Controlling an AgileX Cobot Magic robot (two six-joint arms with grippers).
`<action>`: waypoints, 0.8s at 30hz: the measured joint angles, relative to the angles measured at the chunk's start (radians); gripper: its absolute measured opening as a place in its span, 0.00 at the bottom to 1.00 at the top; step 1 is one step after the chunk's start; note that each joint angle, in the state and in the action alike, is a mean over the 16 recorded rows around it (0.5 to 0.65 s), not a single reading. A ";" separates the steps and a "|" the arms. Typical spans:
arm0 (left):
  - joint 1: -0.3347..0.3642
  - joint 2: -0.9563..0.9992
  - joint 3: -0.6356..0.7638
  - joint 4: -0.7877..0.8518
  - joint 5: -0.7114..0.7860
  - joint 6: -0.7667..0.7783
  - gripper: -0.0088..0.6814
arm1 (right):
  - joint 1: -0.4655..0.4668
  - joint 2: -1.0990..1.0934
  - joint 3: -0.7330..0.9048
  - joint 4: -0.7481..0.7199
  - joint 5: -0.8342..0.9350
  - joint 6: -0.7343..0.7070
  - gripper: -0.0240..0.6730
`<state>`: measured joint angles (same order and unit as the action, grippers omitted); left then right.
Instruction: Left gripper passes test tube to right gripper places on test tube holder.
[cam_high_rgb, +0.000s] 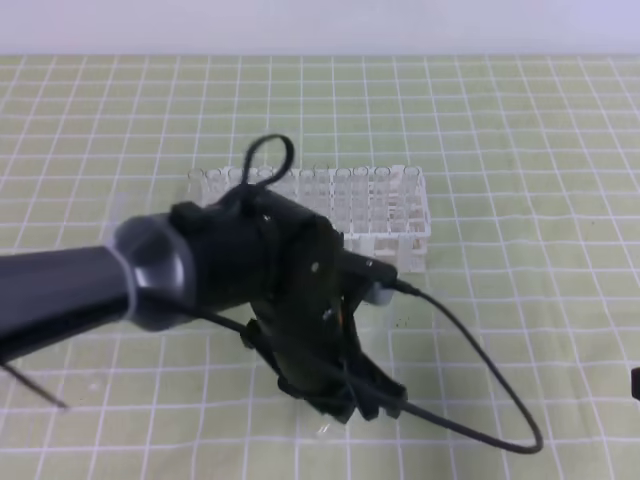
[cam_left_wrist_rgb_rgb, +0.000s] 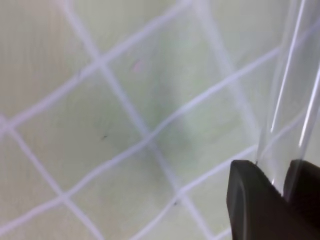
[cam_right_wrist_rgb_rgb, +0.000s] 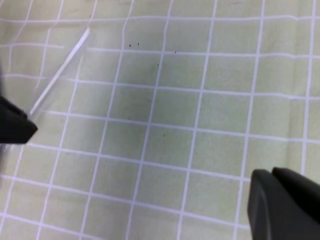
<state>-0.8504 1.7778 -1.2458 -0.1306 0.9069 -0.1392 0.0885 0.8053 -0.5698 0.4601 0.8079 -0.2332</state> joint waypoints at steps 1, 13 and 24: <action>0.000 -0.017 0.000 -0.008 -0.013 0.013 0.05 | 0.000 0.000 0.000 0.003 0.001 -0.004 0.01; 0.001 -0.286 0.060 -0.040 -0.234 0.140 0.09 | 0.000 0.000 -0.030 0.154 0.007 -0.142 0.01; 0.068 -0.599 0.348 -0.007 -0.478 0.125 0.11 | 0.005 0.022 -0.154 0.248 -0.003 -0.204 0.01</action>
<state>-0.7824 1.1785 -0.8975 -0.1379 0.4286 -0.0140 0.0936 0.8274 -0.7238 0.7076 0.8047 -0.4375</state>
